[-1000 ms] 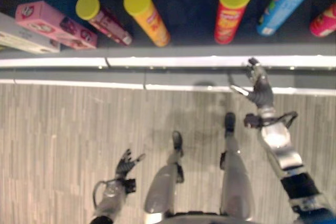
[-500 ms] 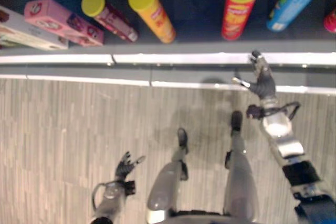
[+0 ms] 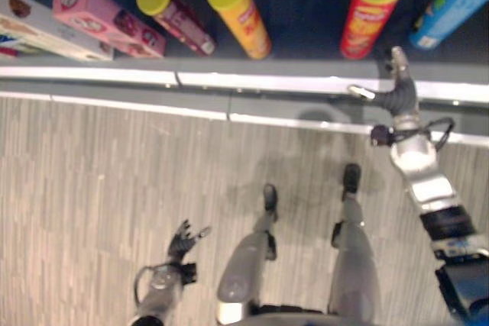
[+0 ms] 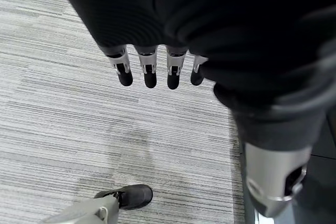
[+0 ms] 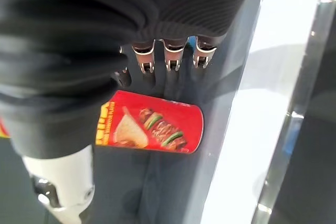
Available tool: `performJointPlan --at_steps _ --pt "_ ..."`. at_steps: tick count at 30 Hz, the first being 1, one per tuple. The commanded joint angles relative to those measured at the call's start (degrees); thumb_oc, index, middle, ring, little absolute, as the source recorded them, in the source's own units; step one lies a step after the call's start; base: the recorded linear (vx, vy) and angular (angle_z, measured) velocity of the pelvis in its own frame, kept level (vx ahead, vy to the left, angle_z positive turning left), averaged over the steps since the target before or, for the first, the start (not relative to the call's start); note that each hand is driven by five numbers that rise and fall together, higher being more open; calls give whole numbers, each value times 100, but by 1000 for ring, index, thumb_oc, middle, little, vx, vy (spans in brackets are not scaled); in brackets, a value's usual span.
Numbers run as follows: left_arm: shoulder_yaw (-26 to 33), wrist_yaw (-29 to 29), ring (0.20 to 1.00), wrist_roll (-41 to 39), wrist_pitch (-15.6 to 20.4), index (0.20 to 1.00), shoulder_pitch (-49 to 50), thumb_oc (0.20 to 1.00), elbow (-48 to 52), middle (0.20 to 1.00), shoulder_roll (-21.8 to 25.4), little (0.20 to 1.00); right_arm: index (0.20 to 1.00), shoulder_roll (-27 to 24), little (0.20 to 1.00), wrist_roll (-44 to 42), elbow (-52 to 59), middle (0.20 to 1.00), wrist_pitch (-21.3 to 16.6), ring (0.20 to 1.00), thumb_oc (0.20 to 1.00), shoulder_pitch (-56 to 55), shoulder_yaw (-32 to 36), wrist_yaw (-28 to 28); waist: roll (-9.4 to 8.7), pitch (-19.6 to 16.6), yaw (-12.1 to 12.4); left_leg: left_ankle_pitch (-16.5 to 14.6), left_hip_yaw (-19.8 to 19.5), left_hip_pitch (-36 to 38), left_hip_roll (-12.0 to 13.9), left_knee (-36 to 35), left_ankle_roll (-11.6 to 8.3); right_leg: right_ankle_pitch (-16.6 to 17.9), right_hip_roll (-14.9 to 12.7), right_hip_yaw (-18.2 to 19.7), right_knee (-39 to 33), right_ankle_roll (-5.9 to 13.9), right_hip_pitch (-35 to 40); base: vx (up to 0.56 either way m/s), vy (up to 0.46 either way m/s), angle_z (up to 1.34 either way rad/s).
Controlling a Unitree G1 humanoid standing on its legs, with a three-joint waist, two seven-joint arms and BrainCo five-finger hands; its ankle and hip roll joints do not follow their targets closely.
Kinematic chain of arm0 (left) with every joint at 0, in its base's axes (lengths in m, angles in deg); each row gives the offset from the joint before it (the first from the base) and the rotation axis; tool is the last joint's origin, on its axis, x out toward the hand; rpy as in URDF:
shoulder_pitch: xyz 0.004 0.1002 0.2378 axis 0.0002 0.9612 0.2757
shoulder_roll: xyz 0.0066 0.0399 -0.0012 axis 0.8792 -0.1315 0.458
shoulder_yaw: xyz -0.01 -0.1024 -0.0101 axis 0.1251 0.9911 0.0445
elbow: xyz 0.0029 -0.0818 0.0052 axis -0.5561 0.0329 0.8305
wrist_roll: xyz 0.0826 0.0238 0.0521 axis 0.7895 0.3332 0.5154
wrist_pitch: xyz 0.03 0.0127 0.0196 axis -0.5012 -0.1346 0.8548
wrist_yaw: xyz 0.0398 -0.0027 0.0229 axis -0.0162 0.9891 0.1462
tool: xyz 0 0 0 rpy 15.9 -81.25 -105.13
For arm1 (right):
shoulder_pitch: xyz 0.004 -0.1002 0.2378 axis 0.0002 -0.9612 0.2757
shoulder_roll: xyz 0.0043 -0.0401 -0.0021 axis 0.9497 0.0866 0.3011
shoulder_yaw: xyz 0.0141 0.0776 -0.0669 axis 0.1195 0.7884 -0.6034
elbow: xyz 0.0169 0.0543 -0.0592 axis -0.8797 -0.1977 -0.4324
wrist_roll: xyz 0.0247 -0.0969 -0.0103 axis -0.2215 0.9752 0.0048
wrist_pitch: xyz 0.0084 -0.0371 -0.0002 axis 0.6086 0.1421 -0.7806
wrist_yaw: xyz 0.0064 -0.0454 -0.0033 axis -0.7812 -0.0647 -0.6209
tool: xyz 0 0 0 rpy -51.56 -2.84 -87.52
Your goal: Put the goods on the table back onto the shelves and tidy them up.
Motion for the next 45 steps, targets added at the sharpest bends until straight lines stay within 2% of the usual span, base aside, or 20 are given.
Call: performJointPlan --at_steps 1,10,25,45 --pt "-151 5 1000 -162 84 1000 238 1000 -88 1000 547 1000 1000 -252 1000 -39 123 1000 -217 1000 1000 227 -102 53 -3 -250 67 -255 -395 -408 477 399 -482 -985 -607 142 1178 517 -206 7 -20 6" --pt "-180 -20 1000 -236 122 1000 239 1000 -117 1000 593 1000 1000 -496 1000 67 -470 1000 -118 1000 1000 718 -268 148 58 -257 167 -201 -435 -446 486 343 -491 -1015 -592 120 1251 515 -295 2 -5 5" --pt "-265 -60 1000 -332 170 1000 203 1000 -226 1000 677 1000 1000 -724 1000 -305 -1331 1000 -92 1000 1000 1567 -618 89 112 -305 304 -165 -481 -483 458 290 -496 -1038 -601 106 1340 512 -395 0 0 0" --pt "-280 -56 1000 -340 154 1000 130 1000 -428 1000 669 1000 1000 -680 1000 -373 -1396 1000 -71 1000 1000 1767 -998 -151 80 -326 386 -139 -541 -523 451 280 -512 -1060 -618 40 1401 511 -413 -1 0 1"
